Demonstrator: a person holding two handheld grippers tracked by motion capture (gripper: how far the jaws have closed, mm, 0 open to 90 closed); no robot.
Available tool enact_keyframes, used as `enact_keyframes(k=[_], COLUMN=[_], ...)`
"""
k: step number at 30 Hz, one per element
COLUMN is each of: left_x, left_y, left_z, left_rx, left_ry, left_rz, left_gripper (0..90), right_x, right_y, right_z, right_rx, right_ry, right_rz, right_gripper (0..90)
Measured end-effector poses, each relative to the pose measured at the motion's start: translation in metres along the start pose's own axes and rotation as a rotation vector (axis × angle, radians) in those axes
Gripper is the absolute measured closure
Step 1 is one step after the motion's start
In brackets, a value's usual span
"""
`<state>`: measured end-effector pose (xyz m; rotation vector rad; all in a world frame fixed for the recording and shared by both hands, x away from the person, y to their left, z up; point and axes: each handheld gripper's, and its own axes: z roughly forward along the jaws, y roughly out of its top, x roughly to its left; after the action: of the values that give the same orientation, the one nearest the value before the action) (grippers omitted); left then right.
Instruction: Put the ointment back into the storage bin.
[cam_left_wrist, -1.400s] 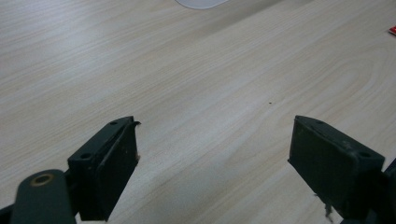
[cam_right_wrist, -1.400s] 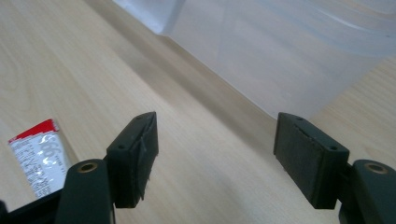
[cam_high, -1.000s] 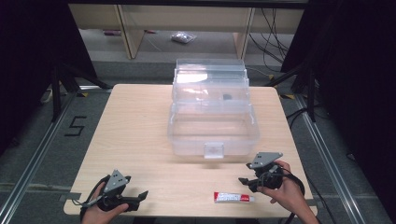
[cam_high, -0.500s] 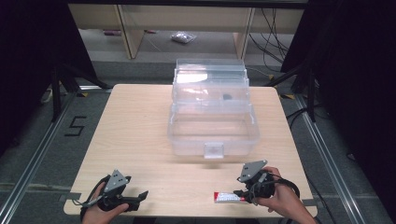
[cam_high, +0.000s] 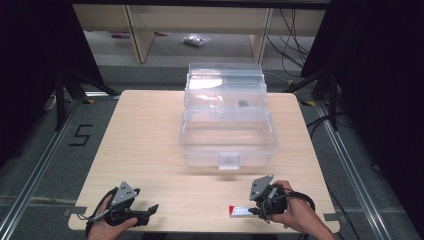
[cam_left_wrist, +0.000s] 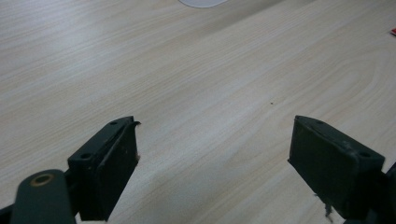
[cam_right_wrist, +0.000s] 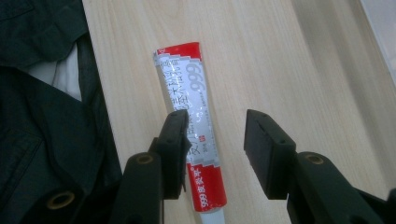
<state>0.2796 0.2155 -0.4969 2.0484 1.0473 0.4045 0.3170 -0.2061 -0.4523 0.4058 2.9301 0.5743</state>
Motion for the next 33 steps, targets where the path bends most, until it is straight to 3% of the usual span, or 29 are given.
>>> enact_keyframes(k=[9,13,14,33], left_x=[0.0,0.001,0.001,0.0], left_y=[0.0,0.0,0.0,0.0], left_z=[0.001,0.0,0.0,0.0], left_rx=[0.0,-0.001,0.0,0.004], left_ry=[-0.001,-0.001,0.001,0.0], left_rz=[0.003,0.005,0.001,-0.001], left_gripper=[15.0,15.0,15.0,15.0], right_x=[0.003,0.002,0.001,0.001], right_y=[0.005,0.007,0.008,0.005], right_z=[0.002,0.002,0.003,0.012], right_rx=[0.034,0.054,0.057,0.114], right_ry=[0.016,0.022,0.028,0.04], right_rz=[-0.008,-0.027,-0.052,-0.044], right_gripper=[61.6,63.4,63.6,64.6])
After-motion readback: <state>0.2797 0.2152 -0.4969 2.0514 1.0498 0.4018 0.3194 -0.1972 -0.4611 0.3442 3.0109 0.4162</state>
